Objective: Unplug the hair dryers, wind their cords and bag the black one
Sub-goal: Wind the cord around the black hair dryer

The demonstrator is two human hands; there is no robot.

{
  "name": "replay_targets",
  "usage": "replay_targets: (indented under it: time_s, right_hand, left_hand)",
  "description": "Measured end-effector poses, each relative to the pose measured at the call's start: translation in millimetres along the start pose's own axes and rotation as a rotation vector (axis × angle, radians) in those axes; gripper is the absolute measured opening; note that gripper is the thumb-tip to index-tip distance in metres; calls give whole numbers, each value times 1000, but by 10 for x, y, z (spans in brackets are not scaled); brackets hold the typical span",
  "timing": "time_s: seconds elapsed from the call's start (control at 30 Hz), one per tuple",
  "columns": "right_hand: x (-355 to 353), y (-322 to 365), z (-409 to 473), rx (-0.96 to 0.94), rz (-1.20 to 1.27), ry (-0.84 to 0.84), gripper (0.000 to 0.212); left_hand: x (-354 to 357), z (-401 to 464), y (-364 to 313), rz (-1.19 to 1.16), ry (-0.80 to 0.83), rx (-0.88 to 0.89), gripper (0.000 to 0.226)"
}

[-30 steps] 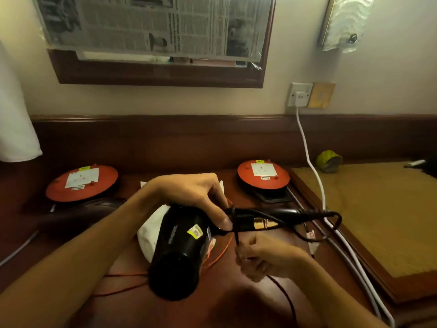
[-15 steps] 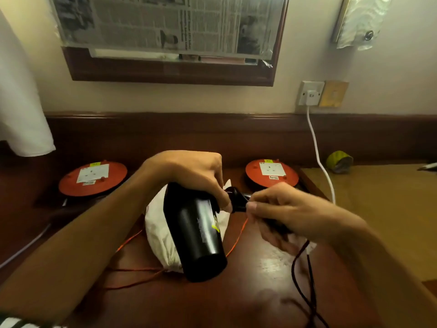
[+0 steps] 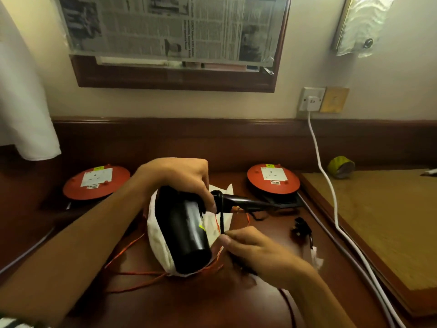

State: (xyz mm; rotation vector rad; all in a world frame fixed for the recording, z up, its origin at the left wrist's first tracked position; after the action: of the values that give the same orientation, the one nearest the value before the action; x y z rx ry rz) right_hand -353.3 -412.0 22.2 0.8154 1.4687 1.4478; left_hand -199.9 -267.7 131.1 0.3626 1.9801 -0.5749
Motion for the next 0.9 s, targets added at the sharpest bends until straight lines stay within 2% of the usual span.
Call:
replay_targets:
  time_s: [0.07, 0.13, 0.2, 0.27, 0.33, 0.4, 0.47, 0.57, 0.7, 0.77, 0.9]
  right_hand:
    - [-39, -247, 24, -11, 173, 69, 43]
    - [-236, -424, 92, 12, 147, 103, 39]
    - [-488, -395, 183, 37, -11, 112, 31]
    - [-689, -154, 312, 81, -124, 173, 31]
    - [-789, 197, 424, 137, -177, 272, 30]
    - [-799, 518, 478, 179, -297, 339, 30]
    - [-778, 703, 452, 186, -407, 327, 28]
    - [-650, 790, 288, 129, -442, 299, 18]
    - [-395, 488, 93, 70, -198, 251, 31]
    - [-256, 179, 95, 22, -68, 199, 29]
    - [-101, -395, 155, 29, 146, 130, 45]
  left_hand:
    - [5, -100, 22, -207, 139, 90, 28]
    - [50, -197, 9, -295, 247, 154, 21]
    - [153, -257, -63, -212, 338, 168, 18]
    - [330, -252, -186, -45, 388, 109, 22]
    - [484, -181, -303, 130, 365, 28, 33]
    - [538, -68, -317, 232, 245, -25, 42]
    - [445, -1, -216, 176, 154, -63, 47]
    - [193, 14, -52, 74, 116, -86, 46]
    - [100, 33, -6, 158, -63, -112, 41]
    - [96, 56, 24, 135, -106, -89, 39]
    - [98, -83, 18, -135, 37, 61, 27]
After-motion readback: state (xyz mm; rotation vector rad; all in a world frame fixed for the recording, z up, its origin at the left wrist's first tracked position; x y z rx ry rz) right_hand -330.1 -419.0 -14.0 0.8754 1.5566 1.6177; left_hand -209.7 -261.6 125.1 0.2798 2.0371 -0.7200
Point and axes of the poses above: each hand's wrist, its own z-axis towards the middle knuckle, its own x-axis out of the palm, y = z × x, the point moved 2 cm from there along z, towards the middle knuckle, and after that the axes turned 15 degrees about -x, right-handed, at the moved point
